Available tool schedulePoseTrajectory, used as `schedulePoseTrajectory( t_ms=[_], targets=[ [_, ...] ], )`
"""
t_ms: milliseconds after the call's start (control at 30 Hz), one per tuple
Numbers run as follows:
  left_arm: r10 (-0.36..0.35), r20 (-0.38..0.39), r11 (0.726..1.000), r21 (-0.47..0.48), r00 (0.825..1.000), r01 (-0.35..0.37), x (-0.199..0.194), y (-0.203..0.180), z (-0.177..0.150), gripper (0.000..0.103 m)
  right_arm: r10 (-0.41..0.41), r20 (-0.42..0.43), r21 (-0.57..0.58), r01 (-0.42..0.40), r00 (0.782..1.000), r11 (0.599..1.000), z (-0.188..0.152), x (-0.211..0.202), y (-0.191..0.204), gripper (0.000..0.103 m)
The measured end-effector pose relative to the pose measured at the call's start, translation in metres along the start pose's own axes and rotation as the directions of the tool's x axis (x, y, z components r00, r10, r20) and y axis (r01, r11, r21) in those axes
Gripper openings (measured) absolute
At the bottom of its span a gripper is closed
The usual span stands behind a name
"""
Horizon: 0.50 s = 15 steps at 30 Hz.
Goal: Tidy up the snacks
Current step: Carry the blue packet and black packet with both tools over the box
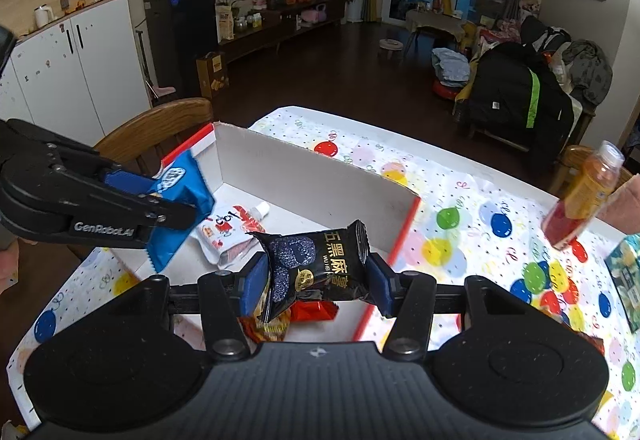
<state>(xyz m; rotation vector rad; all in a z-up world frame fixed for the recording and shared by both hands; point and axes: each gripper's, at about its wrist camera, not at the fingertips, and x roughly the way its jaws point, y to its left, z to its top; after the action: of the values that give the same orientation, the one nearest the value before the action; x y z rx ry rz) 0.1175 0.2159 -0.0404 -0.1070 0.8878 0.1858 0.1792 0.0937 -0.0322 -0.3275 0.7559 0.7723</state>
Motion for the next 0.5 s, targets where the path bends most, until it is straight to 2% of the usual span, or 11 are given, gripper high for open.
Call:
schedulePoseTrajectory(
  t_ms=[267, 500],
  targets=[
    [0.055, -0.056, 0.998, -0.009, 0.997, -0.055, 0.029, 0.028, 0.001, 0.031, -0.012, -0.051, 0.001, 0.012, 0.999, 1.0, 0.013, 0.044, 0.003, 0.053],
    [0.048, -0.099, 0.999, 0.005, 0.994, -0.048, 0.047, 0.031, -0.004, 0.031, -0.029, -0.103, -0.011, 0.028, 0.994, 1.0, 0.014, 0.082, 0.008, 0.053]
  ],
)
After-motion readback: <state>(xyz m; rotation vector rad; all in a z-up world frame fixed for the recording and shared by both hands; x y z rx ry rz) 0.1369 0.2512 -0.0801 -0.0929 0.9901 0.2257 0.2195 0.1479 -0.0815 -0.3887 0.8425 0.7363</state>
